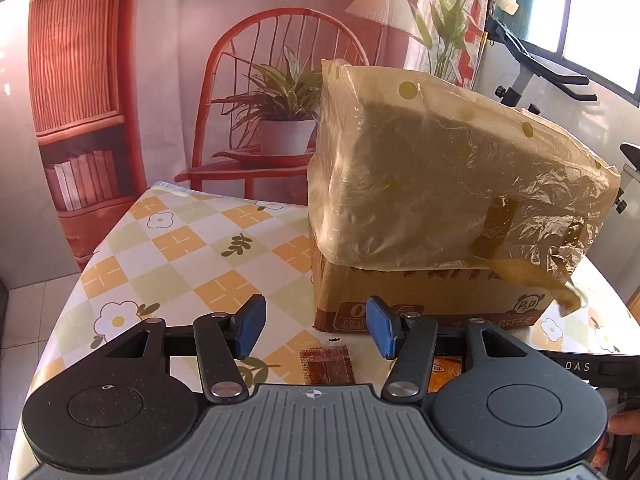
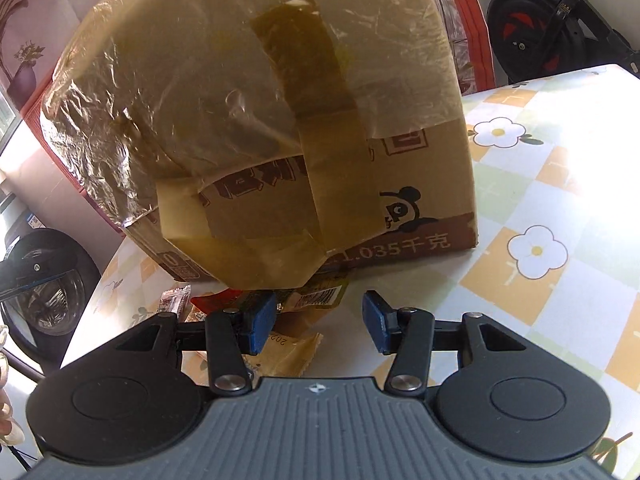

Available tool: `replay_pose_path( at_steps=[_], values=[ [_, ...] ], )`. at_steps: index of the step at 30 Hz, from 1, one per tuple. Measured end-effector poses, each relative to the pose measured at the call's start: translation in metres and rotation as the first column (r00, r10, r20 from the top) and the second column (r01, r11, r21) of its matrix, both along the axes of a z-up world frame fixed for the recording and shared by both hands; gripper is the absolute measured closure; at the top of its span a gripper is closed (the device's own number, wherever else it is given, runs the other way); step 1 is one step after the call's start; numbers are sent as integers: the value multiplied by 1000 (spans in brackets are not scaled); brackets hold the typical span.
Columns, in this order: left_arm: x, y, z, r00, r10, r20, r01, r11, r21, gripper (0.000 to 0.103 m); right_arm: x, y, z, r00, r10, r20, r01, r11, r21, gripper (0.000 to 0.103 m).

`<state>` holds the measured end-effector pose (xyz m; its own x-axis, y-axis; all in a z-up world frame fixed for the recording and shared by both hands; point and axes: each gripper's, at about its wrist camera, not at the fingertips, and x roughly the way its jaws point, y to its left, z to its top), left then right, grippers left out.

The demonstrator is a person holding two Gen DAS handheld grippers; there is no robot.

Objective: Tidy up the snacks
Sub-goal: 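Lower both tools toward the remaining snacks beside the box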

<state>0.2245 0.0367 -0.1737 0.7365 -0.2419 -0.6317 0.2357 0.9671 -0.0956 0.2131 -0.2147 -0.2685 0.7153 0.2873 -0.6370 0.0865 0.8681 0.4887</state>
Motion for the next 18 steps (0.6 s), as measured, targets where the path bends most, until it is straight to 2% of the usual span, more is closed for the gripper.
replay_pose_path(
  at_steps=[5, 11, 13, 14, 15, 18],
  values=[
    [-3, 1, -8, 1000, 6, -22, -6, 1000, 1, 45, 5, 5, -10, 1000, -7, -20, 8, 999, 46, 52],
    [-7, 3, -13, 999, 13, -29, -13, 1000, -10, 45, 30, 10, -13, 999, -39, -37, 43, 991, 127, 49],
    [-8, 3, -14, 999, 16, -33, -16, 1000, -13, 45, 34, 10, -17, 998, -52, -43, 58, 986, 154, 58],
    [-9, 3, -15, 999, 15, -35, -16, 1000, -14, 45, 35, 9, -18, 997, -58, -52, 66, 985, 162, 74],
    [-9, 3, -16, 999, 14, -36, -15, 1000, -14, 45, 35, 8, -19, 996, -71, -53, 79, 982, 171, 83],
    [-11, 3, -20, 999, 11, -41, -11, 1000, -10, 45, 28, 1, -17, 997, -71, -21, 74, 976, 203, 92]
  ],
)
